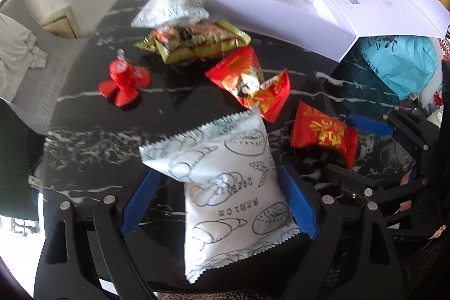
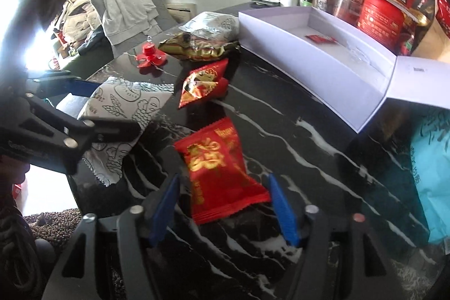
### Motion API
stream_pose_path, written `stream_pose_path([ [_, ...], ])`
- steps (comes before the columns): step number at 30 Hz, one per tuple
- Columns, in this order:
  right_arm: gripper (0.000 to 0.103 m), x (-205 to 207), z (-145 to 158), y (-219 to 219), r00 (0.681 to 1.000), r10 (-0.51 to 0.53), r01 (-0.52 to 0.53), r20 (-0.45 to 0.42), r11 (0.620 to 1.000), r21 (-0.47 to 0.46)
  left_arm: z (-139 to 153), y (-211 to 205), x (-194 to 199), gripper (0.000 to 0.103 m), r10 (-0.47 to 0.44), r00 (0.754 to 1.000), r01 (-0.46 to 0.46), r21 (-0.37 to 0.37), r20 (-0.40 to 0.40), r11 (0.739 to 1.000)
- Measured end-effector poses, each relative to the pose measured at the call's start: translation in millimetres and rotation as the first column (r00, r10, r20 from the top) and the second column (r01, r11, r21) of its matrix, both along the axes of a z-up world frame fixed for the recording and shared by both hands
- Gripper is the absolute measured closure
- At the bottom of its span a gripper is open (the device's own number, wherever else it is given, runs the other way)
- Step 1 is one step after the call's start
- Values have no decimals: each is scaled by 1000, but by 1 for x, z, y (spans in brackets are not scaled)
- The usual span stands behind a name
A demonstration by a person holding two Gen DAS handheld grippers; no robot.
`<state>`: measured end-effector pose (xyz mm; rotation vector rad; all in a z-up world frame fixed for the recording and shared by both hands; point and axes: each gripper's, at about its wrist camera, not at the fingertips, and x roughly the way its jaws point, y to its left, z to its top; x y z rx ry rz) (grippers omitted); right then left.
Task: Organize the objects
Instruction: 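Grasp the white bread bag with the left tool while the right tool grasps the red candy packet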
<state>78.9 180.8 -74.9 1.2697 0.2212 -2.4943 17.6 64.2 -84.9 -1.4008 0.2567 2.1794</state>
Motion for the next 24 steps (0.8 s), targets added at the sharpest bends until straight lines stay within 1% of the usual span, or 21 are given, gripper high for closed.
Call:
stream_pose_path([
  [1, 32, 1, 1, -1, 1000, 4, -4, -8, 1000, 4, -3, 1, 0, 17, -2, 1000, 2, 3, 21, 1000],
  [2, 31, 0, 1, -1, 1000, 6, -6, -10, 1000, 6, -4, 1, 0, 17, -3, 1000, 3, 3, 24, 1000],
  [6, 31, -6, -2, 1, 1000, -4, 4, 1, 1000, 13, -3, 1, 2, 17, -2, 1000, 2, -2, 16, 1000],
  [11, 31, -7, -8, -4, 1000, 18, -18, 12, 999, 30, -4, 4, 7, 17, -10, 1000, 10, -36, 1, 999],
  [14, 31, -6, -9, -6, 1000, 23, -23, 11, 1000, 20, -4, 2, 8, 17, 4, 1000, -4, -21, -6, 1000],
  [16, 31, -6, -10, -5, 1000, 21, -21, 7, 1000, 17, -4, 1, 8, 21, 12, 1000, -12, -8, -8, 1000],
  [18, 32, -6, -10, -5, 1000, 13, -14, 3, 1000, 14, -3, 0, 9, 35, 10, 1000, -10, 2, -25, 1000],
  [19, 35, -5, -10, -4, 1000, 6, -6, 0, 1000, 15, -2, 1, 10, 40, 6, 999, -6, 2, -33, 1000],
  [20, 43, -5, -9, -4, 1000, -1, 1, -4, 1000, 13, -2, 1, 11, 43, -6, 999, 6, 1, -46, 1000],
  [21, 51, -4, -8, -4, 1000, -6, 6, -7, 1000, 14, -2, 1, 12, 45, -20, 998, 20, -3, -53, 1000],
  [24, 54, -3, -7, -7, 1000, -4, 4, -8, 1000, 25, -2, 1, 14, 46, -32, 997, 32, -1, -69, 999],
])
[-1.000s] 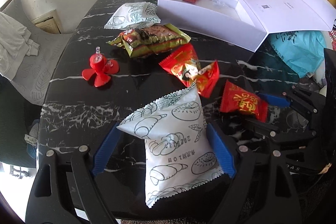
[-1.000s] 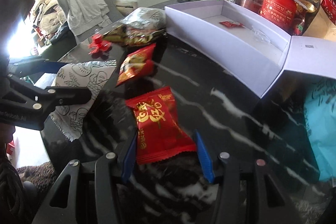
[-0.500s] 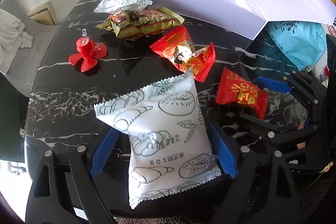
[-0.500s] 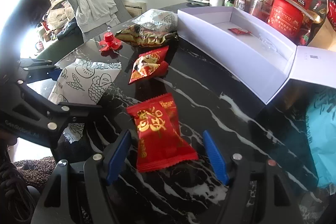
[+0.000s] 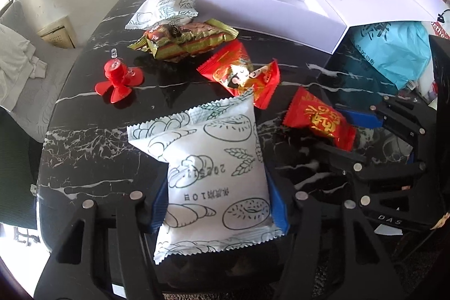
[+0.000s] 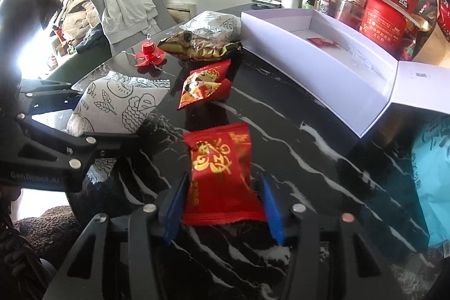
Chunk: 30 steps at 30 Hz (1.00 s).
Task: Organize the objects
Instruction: 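Grasp the white bread bag with the left tool while the right tool grasps the red candy packet, then carry the bread bag in the left tool while the right tool lowers the candy packet into the box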
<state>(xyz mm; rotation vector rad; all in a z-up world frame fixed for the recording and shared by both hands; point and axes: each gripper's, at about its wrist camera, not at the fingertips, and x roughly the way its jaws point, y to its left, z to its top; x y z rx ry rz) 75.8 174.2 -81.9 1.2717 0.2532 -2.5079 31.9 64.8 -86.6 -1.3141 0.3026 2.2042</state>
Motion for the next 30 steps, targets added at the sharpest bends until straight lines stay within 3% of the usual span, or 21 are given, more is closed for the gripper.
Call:
stream_pose_path([
  [11, 64, 11, 7, -5, 999, -10, 10, -35, 1000, -7, 3, -11, 12, 48, 23, 1000, -22, 37, -17, 999],
  [22, 65, 38, 43, -16, 990, 57, -57, -125, 998, -2, 33, -26, 33, 48, 86, 991, -79, 67, -101, 995],
  [26, 65, 35, 54, -16, 989, 46, -43, -142, 999, 25, 40, -24, 29, 48, 80, 990, -75, 50, -116, 996],
  [30, 65, 25, 63, -15, 987, 65, -68, -145, 998, -9, 50, -24, 18, 48, 89, 989, -82, 55, -120, 995],
])
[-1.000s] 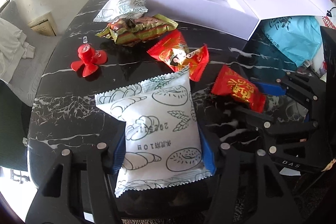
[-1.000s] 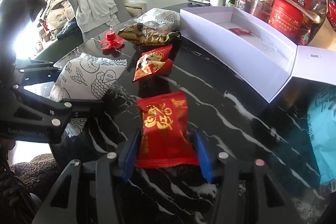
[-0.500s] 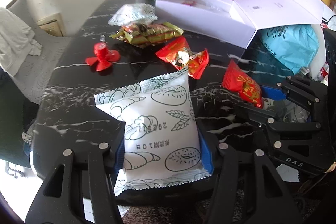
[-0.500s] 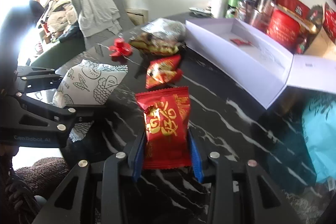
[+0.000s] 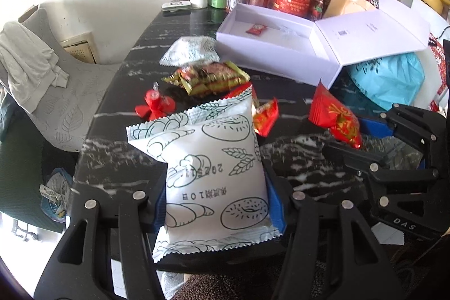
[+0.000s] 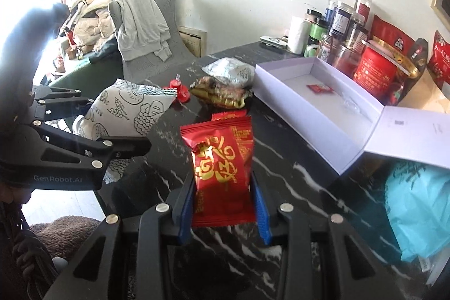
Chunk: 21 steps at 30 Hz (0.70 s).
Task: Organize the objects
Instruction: 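Carry the bread bag in the left tool while the right tool lowers the candy packet into the box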
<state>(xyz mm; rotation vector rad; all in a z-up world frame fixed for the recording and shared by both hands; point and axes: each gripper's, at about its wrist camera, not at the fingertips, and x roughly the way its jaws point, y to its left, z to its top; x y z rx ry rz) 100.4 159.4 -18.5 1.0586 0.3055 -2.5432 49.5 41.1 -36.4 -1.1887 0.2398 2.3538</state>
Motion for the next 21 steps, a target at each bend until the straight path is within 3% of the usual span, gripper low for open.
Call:
stream_pose_path([
  [13, 65, -49, 35, 3, 999, 47, -48, -21, 998, -42, 36, 15, -51, 48, -20, 999, 20, -5, -37, 1000],
  [21, 65, -80, 48, 9, 998, 49, -50, -29, 998, -42, 43, 36, -83, 48, -51, 998, 51, -10, -34, 999],
])
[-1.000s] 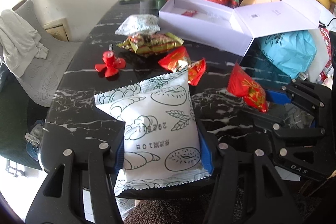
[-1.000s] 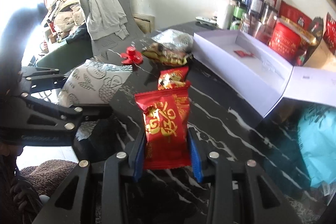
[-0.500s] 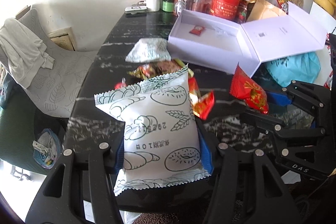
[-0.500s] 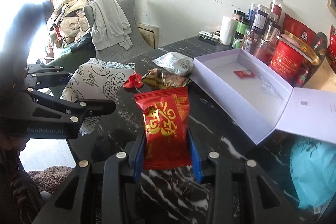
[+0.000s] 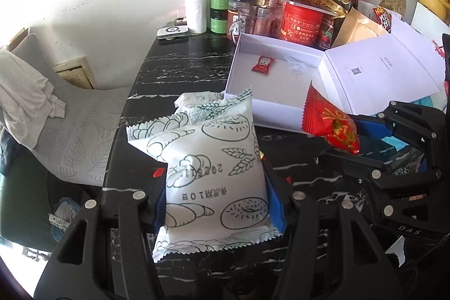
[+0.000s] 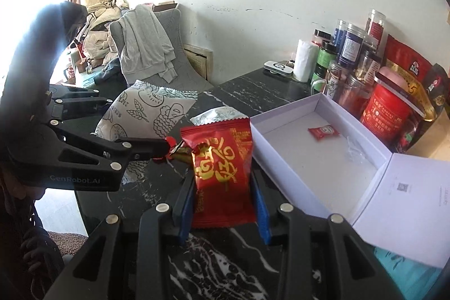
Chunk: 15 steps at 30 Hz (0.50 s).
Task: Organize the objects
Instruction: 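Carry the bread bag in the left tool while the right tool lowers the candy packet into the box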
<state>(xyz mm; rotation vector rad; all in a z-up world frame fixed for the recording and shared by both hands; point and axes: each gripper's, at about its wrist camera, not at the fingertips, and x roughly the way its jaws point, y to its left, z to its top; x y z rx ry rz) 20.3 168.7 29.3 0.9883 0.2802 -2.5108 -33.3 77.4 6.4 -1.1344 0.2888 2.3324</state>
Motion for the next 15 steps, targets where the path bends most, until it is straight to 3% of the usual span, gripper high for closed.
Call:
stream_pose_path([
  [15, 65, -54, 6, 47, 998, -63, 63, 2, 998, -13, -2, 65, -47, 48, -88, 996, 88, -3, 22, 996],
])
